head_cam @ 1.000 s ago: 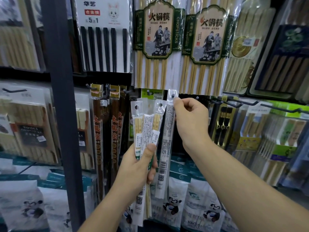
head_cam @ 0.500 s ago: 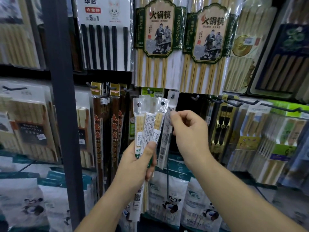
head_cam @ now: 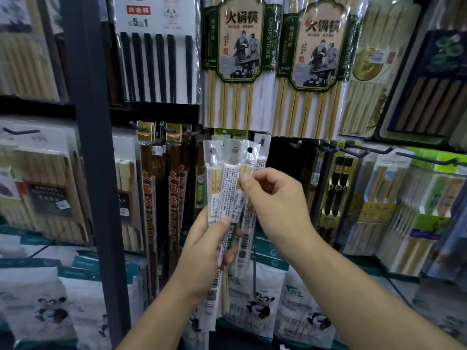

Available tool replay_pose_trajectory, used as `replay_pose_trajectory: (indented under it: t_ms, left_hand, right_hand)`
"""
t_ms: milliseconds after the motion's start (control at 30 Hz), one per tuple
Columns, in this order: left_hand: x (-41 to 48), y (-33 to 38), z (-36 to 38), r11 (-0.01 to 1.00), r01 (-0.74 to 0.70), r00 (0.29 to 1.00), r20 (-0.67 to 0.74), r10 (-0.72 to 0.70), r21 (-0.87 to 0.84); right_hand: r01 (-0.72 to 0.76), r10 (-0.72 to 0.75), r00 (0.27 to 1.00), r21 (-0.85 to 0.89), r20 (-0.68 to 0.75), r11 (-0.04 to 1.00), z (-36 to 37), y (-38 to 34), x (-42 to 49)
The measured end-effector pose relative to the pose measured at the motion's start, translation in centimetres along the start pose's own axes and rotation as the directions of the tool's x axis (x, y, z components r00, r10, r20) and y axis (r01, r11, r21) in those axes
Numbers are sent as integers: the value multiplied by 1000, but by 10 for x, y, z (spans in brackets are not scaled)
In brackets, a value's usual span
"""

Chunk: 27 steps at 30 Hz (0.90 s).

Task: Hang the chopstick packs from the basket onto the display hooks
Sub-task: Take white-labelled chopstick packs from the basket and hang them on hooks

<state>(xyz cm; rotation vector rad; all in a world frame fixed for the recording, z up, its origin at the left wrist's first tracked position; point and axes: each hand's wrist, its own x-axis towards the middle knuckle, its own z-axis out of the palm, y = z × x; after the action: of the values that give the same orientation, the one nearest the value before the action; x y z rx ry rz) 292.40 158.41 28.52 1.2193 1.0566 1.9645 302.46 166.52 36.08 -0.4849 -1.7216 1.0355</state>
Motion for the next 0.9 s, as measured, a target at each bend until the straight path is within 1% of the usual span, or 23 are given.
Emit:
replay_pose_trajectory:
  t_ms: [33, 133, 200, 267, 433, 567, 667, 800, 900]
  left_hand:
    - [0, 0, 1, 1000, 0, 1000, -16, 0, 3]
    - [3, -2, 2, 1000, 2, 993, -121, -4, -14]
    - [5, -1, -1, 999, -6, 987, -158, 13, 46]
    - [5, 2, -1, 997, -18, 988, -149, 29, 73]
    - [5, 3, -1, 996, -48, 993, -100, 55, 72]
    - [6, 2, -7, 999, 9, 998, -59, -7, 34]
    - [6, 4, -14, 998, 18, 999, -33, -15, 68]
    - [7, 6, -16, 1000, -9, 999, -45, 10, 30]
    - [6, 7, -15, 1000, -10, 999, -45, 9, -23]
  right_hand:
    - [7, -6, 1000, 7, -30, 1000, -1, 0, 1]
    - [-7, 15, 995, 76, -103, 997, -7, -2, 10]
    - [-12, 23, 994, 102, -110, 995, -11, -4, 17]
    - [-9, 19, 993, 80, -119, 997, -12, -4, 21]
    - [-25, 30, 984, 31, -174, 999, -9, -5, 29]
    - [-41, 42, 984, 9, -173, 999, -8, -5, 32]
    - [-21, 19, 985, -11, -170, 1000, -9, -5, 32]
    - [-19, 15, 982, -20, -190, 1000, -10, -3, 33]
    - [-39, 24, 981, -75, -193, 996, -9, 2, 33]
